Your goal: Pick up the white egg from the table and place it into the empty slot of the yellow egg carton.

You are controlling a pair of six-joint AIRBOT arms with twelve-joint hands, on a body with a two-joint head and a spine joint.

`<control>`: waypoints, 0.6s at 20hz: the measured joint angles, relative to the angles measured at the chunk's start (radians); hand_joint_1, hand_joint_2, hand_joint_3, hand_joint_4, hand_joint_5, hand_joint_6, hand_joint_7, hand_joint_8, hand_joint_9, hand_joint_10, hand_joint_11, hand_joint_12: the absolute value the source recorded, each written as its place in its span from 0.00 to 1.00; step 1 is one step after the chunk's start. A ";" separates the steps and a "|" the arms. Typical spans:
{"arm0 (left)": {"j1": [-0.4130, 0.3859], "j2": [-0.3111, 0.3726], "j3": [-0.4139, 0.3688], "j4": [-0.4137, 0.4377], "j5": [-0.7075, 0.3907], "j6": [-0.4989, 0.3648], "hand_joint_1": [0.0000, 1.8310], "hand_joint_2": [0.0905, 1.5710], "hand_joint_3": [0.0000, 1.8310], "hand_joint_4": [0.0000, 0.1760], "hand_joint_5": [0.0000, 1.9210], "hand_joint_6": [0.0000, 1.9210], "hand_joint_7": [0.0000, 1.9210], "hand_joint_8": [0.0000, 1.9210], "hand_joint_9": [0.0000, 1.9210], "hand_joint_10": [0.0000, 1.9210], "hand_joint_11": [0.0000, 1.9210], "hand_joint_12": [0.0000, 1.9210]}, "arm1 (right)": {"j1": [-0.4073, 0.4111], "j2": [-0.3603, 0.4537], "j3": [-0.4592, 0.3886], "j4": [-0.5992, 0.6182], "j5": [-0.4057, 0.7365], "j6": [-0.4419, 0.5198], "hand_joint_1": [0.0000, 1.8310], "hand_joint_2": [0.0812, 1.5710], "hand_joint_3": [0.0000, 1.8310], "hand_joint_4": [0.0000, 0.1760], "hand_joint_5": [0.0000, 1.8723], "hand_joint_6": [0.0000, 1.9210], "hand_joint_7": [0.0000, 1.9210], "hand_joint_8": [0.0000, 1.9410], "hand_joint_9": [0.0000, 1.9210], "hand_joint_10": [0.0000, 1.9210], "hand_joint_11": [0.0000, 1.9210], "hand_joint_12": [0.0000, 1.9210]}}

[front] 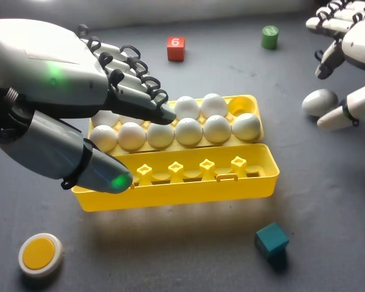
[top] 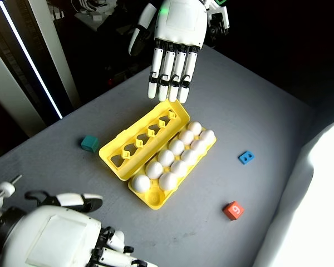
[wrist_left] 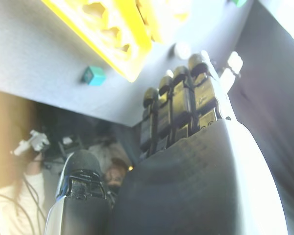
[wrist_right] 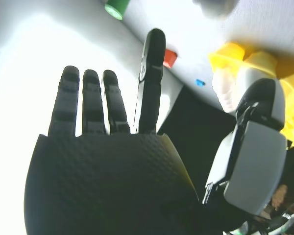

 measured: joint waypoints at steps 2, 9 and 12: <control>0.003 0.000 0.003 0.000 -0.003 0.000 0.00 0.78 0.00 0.00 0.09 0.00 0.08 0.00 0.06 0.00 0.00 0.11 | -0.011 -0.014 0.039 -0.058 -0.005 0.069 0.26 0.47 0.00 0.44 0.44 0.02 0.01 0.00 0.00 0.00 0.00 0.00; -0.011 0.000 0.016 -0.004 -0.008 0.000 0.00 0.78 0.00 0.00 0.09 0.00 0.08 0.00 0.07 0.00 0.00 0.11 | -0.024 -0.074 0.133 -0.128 0.002 0.153 0.33 0.48 0.01 0.24 0.46 0.02 0.03 0.01 0.00 0.00 0.00 0.00; -0.023 0.000 0.016 -0.003 -0.011 0.000 0.00 0.78 0.00 0.00 0.09 0.00 0.08 0.00 0.06 0.00 0.00 0.12 | -0.029 -0.109 0.179 -0.174 0.006 0.188 0.33 0.49 0.01 0.35 0.46 0.02 0.03 0.00 0.00 0.00 0.00 0.00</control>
